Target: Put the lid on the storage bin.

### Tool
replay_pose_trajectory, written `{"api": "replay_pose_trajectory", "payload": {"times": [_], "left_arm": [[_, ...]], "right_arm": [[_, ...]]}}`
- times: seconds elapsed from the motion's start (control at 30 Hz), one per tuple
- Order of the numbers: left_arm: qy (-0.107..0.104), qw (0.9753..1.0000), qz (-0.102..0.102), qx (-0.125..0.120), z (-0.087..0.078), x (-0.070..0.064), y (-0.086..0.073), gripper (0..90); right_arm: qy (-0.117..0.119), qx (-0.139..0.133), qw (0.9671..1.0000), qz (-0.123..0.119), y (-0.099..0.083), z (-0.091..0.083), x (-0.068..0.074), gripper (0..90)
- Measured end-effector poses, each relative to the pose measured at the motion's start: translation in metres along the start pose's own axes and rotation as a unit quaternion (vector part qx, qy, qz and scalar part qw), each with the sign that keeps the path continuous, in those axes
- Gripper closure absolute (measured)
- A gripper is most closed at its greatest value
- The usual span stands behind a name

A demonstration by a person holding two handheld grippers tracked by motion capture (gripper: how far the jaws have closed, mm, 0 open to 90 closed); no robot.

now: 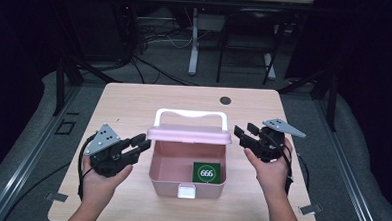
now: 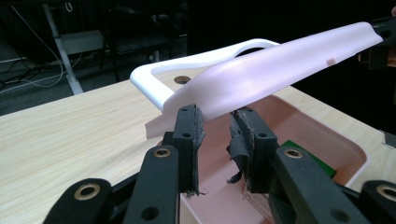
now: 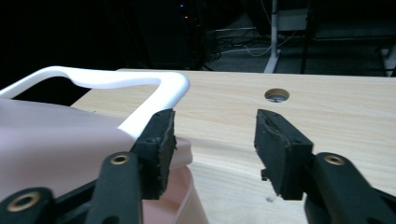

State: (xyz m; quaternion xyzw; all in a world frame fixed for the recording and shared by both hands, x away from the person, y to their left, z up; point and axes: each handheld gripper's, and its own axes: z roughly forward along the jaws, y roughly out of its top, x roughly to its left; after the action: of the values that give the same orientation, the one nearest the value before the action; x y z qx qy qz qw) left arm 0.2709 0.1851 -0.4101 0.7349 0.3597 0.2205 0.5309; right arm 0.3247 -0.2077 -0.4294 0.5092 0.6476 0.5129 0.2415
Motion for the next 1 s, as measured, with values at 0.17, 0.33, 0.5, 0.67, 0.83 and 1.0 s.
{"api": "replay_pose_trajectory", "payload": {"times": [0.17, 0.33, 0.5, 0.67, 0.83, 1.0], "left_arm": [[-0.003, 1.0, -0.002, 0.001, -0.002, -0.002, -0.004, 71.1], [-0.006, 1.0, -0.001, 0.002, -0.005, -0.004, -0.008, 71.0], [-0.009, 1.0, -0.001, 0.004, -0.007, -0.006, -0.012, 70.5], [-0.011, 0.9999, -0.001, 0.009, -0.009, -0.007, -0.017, 70.4], [-0.015, 0.9999, -0.002, 0.007, -0.01, -0.008, -0.022, 70.5], [-0.016, 0.9998, -0.001, 0.01, -0.012, -0.008, -0.027, 70.4]], "right_arm": [[-0.017, -0.002, 0.9997, -0.017, -0.001, 0.003, -0.001, 39.2], [-0.019, -0.003, 0.9996, -0.02, -0.001, 0.002, -0.001, 37.5], [-0.019, 0.005, 0.9996, -0.019, -0.002, 0.004, -0.002, 36.1], [-0.016, 0.014, 0.9997, -0.015, -0.002, 0.005, -0.003, 33.7], [-0.015, 0.015, 0.9996, -0.018, -0.002, 0.006, -0.003, 34.2], [-0.025, 0.014, 0.9993, -0.025, -0.003, 0.006, -0.004, 32.8]]}}
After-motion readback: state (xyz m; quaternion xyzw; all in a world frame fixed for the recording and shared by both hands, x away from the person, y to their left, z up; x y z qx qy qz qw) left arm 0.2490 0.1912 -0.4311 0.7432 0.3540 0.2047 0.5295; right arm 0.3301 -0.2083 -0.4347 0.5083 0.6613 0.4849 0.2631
